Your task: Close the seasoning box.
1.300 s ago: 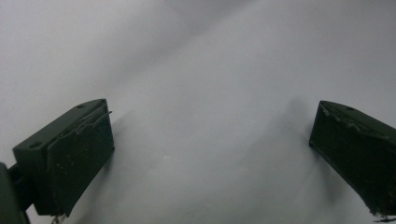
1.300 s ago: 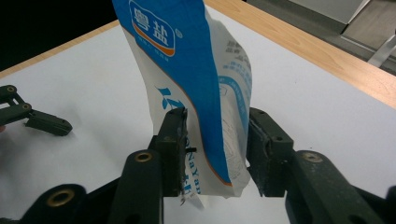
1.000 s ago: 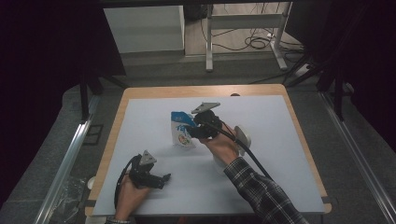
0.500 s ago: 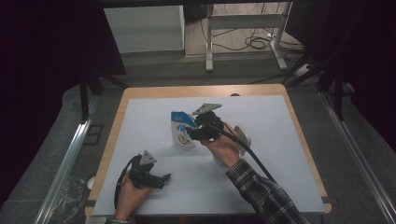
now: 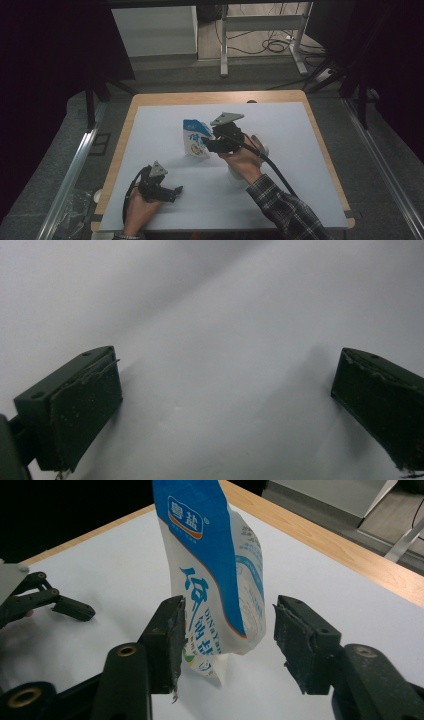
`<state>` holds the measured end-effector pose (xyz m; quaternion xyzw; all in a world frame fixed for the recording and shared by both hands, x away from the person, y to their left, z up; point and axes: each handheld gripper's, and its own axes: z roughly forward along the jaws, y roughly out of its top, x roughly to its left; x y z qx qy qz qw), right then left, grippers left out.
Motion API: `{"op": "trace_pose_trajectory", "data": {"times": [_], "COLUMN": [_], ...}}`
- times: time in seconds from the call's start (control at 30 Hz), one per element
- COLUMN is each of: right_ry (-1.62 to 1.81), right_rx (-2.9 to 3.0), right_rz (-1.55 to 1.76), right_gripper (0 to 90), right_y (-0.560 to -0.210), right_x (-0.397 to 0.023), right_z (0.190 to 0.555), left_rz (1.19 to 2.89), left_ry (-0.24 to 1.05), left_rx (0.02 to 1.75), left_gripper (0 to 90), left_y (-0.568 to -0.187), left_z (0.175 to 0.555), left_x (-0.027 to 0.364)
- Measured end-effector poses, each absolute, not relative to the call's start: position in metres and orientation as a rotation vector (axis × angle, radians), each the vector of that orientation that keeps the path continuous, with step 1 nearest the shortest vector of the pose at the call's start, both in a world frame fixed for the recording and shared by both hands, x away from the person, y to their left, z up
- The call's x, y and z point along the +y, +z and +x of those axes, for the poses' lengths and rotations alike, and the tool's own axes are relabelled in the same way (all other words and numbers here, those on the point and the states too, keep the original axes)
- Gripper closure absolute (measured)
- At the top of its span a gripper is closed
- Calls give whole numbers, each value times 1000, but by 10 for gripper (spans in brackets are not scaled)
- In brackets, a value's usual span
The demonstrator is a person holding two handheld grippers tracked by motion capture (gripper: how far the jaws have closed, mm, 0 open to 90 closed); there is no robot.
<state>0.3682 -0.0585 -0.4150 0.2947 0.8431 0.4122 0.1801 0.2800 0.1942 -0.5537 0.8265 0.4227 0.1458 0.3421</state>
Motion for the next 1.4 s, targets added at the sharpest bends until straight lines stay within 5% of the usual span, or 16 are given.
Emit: {"op": "trace_pose_trajectory", "data": {"times": [0.97,1.4], "right_ry": [1176,1189], "right_rx": [2410,2396], "right_rz": [778,813], "right_gripper": [866,889], "right_y": [-411,-404], "right_x": [-96,-117], "right_z": [333,334], "left_rz": [2146,2146], "left_ry": [380,380], "left_rx": [1100,1100], "left_gripper": [0,0], "left_y": [-554,-554], "left_z": [280,280], "left_x": [194,194]}}
